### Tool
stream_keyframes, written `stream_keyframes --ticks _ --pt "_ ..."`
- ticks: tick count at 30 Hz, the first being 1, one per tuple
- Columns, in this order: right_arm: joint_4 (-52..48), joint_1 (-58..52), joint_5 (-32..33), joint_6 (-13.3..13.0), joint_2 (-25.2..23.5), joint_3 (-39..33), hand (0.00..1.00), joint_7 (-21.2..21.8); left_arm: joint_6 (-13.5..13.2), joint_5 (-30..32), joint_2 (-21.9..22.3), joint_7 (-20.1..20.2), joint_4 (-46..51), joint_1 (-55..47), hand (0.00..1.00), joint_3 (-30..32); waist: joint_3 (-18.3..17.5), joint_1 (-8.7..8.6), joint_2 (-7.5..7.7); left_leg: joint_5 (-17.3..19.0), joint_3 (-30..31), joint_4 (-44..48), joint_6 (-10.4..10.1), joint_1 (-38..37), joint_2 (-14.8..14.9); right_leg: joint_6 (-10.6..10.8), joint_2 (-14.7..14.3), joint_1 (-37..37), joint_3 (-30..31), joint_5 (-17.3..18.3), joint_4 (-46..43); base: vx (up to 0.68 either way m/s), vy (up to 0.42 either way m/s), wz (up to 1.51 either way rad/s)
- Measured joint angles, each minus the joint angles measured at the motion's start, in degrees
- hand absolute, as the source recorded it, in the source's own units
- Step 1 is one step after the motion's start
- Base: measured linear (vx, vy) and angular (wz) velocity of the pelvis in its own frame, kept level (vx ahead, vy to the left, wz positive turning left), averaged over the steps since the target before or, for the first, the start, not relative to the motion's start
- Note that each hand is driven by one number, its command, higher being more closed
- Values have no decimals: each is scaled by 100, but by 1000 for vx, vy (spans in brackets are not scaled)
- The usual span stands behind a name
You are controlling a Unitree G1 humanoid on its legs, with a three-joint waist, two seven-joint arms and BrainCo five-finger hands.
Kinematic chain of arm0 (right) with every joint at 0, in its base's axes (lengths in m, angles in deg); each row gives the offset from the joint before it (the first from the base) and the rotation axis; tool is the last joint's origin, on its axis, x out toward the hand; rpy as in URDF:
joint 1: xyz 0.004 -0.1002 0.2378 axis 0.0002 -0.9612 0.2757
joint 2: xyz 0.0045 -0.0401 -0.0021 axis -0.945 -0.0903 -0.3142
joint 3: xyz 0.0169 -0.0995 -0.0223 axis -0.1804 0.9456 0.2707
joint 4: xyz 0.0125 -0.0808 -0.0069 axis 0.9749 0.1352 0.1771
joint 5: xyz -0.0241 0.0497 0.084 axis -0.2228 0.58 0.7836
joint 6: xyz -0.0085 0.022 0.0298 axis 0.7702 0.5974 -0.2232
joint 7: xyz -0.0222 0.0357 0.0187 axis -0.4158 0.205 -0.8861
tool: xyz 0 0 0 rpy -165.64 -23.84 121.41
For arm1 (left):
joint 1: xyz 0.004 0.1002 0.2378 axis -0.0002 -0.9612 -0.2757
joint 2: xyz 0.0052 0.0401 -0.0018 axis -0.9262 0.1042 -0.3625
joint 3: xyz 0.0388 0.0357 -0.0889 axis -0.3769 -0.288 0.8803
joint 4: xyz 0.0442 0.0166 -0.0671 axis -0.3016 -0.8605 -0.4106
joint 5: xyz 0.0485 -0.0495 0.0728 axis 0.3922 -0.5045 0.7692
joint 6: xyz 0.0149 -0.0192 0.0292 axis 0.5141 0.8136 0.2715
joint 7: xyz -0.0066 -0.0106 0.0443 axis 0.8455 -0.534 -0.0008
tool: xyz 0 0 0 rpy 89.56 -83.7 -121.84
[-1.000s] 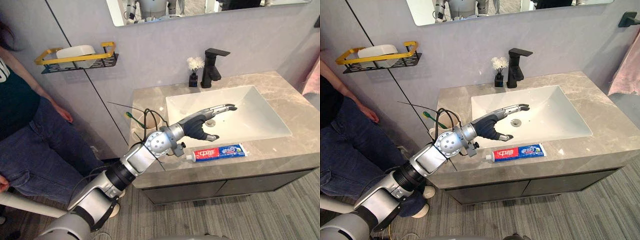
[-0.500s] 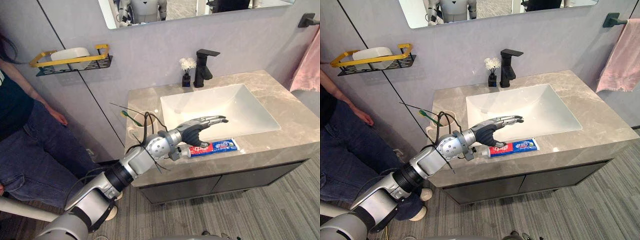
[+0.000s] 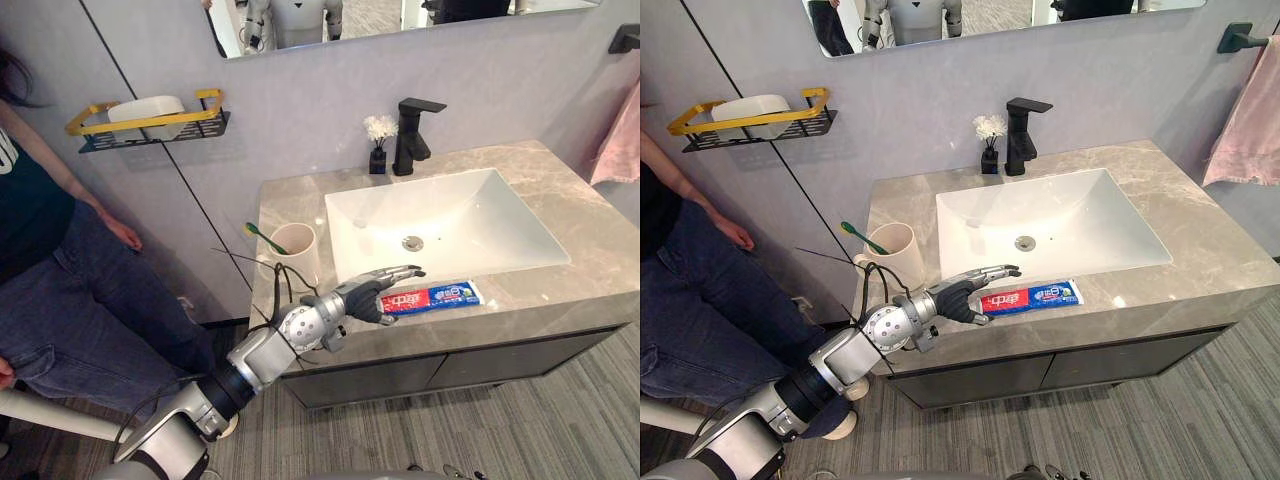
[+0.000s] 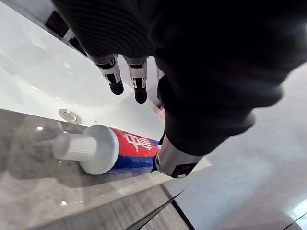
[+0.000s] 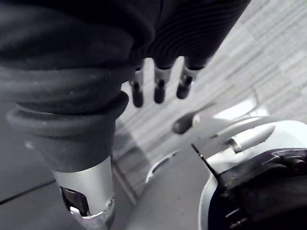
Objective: Organize washtable
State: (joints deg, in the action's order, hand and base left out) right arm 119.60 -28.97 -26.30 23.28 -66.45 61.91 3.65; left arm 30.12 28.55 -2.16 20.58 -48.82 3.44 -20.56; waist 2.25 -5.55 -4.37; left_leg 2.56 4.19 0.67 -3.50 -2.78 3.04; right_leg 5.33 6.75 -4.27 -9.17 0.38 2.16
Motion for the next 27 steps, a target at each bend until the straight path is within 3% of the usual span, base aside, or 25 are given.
stream_keyframes --ticks 11,23,24,26,27 --pt "-27 51 0 80 -13 42 0 -12 197 42 222 -20 -266 -424 0 282 125 -3 48 7 -23 -61 -11 -2 18 1 -13 3 1 -1 55 0 0 0" --pt "-35 55 -7 98 -17 31 0 -17 236 33 431 -28 -347 -477 0 340 140 -1 52 10 -35 -63 -14 -3 28 3 -22 -26 -8 -10 103 0 0 0" --pt "-35 55 -8 98 -17 31 0 -18 243 35 448 -29 -350 -496 100 366 140 -2 51 12 -40 -62 -17 -3 35 -1 -28 -24 -4 -13 104 0 0 0" --pt "-34 52 -13 100 -15 34 0 -21 246 39 533 -68 -491 -497 100 481 141 0 48 22 -60 -61 -33 -4 84 -22 -71 -23 8 -27 118 -28 -6 -11" --pt "-49 55 -18 99 -13 35 0 -21 319 46 666 -362 -603 -475 100 752 121 -16 -7 47 -130 -60 -71 -3 109 -42 -116 -12 78 -42 183 -9 -3 -17"
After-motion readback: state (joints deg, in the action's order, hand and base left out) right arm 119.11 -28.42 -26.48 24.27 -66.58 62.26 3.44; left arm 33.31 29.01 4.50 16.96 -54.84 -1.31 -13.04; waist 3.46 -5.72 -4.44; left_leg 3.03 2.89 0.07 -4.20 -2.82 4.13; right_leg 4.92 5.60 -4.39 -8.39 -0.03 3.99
